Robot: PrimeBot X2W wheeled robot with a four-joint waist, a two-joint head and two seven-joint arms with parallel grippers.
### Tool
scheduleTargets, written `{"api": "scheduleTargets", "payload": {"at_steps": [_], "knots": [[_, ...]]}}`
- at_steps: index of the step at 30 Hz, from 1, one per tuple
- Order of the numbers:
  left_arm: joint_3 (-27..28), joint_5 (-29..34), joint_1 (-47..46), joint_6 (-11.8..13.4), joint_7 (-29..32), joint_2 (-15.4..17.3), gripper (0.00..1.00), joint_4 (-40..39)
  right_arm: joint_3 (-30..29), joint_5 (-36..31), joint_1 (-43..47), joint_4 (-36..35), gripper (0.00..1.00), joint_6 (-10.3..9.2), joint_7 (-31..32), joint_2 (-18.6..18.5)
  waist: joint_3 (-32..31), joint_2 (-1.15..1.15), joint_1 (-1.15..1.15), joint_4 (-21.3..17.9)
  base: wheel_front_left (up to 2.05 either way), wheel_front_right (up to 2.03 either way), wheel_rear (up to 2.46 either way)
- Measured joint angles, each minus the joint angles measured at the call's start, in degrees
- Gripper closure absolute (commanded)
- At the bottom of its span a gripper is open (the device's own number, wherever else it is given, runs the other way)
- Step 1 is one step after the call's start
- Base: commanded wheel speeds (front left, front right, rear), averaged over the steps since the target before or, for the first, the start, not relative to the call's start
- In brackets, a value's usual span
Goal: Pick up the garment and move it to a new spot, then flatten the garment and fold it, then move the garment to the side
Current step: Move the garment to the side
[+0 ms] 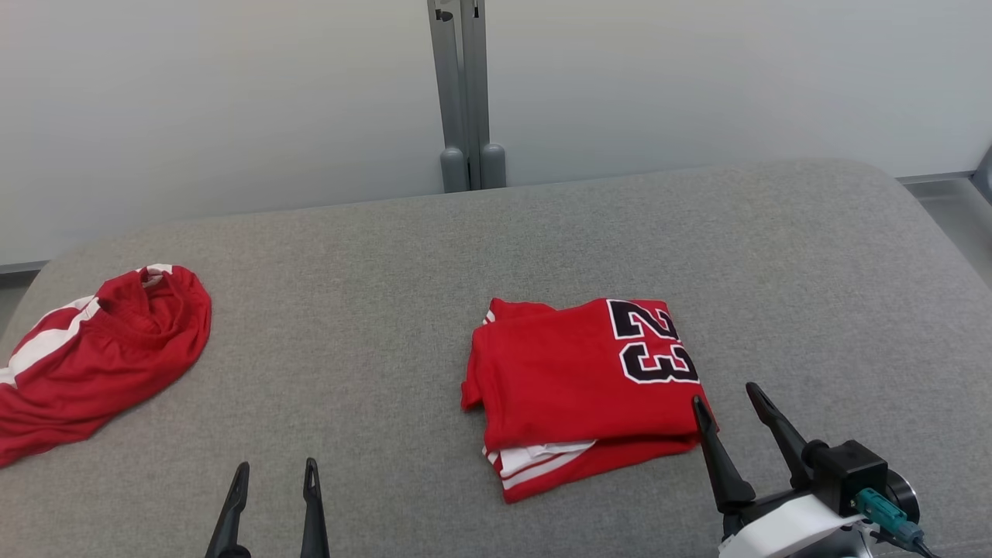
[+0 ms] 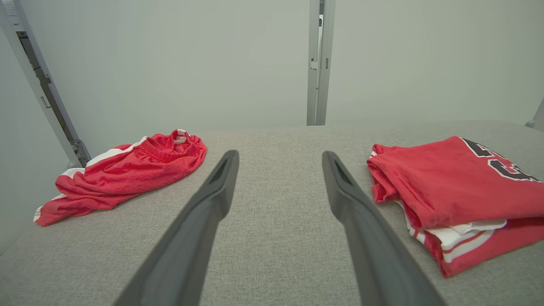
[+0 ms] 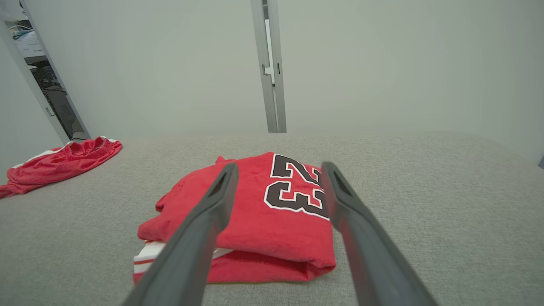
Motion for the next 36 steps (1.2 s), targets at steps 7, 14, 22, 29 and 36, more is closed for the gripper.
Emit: {"api": "scheduleTargets", "payload": {"at_steps": [7, 14, 22, 29, 36], "knots": [[0.00, -0.45, -0.23, 0.01, 0.00, -0.01, 0.00, 0.58, -0.03, -0.49, -0.02, -0.45, 0.00, 0.00, 0.00, 0.51, 0.38, 0.00, 0.00, 0.05, 0.00, 0.00, 0.00], [0.10, -0.73, -0.49, 0.02, 0.00, -0.01, 0.00, 1.10, 0.04, -0.55, -0.09, -0.14, 0.00, 0.00, 0.00, 0.77, 0.45, 0.00, 0.00, 0.12, 0.00, 0.00, 0.00], [0.07, -0.73, -0.59, 0.02, 0.00, -0.01, 0.00, 1.47, 0.10, -0.52, -0.15, 0.13, 0.00, 0.00, 0.00, 0.82, 0.55, 0.00, 0.00, 0.21, 0.00, 0.00, 0.00], [0.10, -0.71, -0.89, 0.02, 0.00, -0.02, 0.00, 1.45, 0.33, -0.47, -0.47, 0.14, 0.00, 0.00, 0.00, 0.86, 0.94, 0.00, 0.00, 0.23, 0.00, 0.00, 0.00], [0.29, -0.81, -1.19, 0.02, 0.00, -0.02, 0.00, 1.46, 0.60, -0.47, -0.79, 0.07, 0.00, 0.00, 0.00, 0.80, 1.58, 0.00, 0.00, -0.03, 0.00, 0.00, 0.00]]}}
